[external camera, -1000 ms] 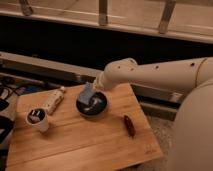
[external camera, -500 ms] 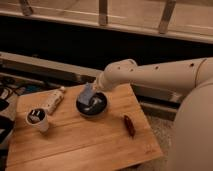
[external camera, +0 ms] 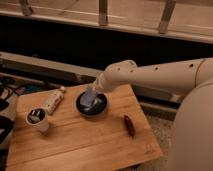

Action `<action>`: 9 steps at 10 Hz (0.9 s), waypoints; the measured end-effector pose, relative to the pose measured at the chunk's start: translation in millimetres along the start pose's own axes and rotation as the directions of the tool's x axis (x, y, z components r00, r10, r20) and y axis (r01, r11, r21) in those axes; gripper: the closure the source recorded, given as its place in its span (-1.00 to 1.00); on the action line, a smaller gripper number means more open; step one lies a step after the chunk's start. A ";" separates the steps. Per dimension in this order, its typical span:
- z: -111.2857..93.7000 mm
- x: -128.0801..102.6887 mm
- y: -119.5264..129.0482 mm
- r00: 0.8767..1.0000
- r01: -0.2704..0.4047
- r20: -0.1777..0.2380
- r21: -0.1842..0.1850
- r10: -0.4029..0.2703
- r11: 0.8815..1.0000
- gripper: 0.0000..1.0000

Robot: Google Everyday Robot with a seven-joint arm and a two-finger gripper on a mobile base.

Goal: Place the white sponge in the ceramic bowl

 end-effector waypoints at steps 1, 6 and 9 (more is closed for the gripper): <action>0.1 0.4 -0.5 1.000 0.000 0.000 0.000 0.000 1.000 0.13; 1.3 3.8 -0.9 1.000 0.000 -0.001 0.001 0.000 1.000 -0.03; 2.2 5.8 -1.3 1.000 0.001 -0.003 0.001 -0.001 1.000 -0.57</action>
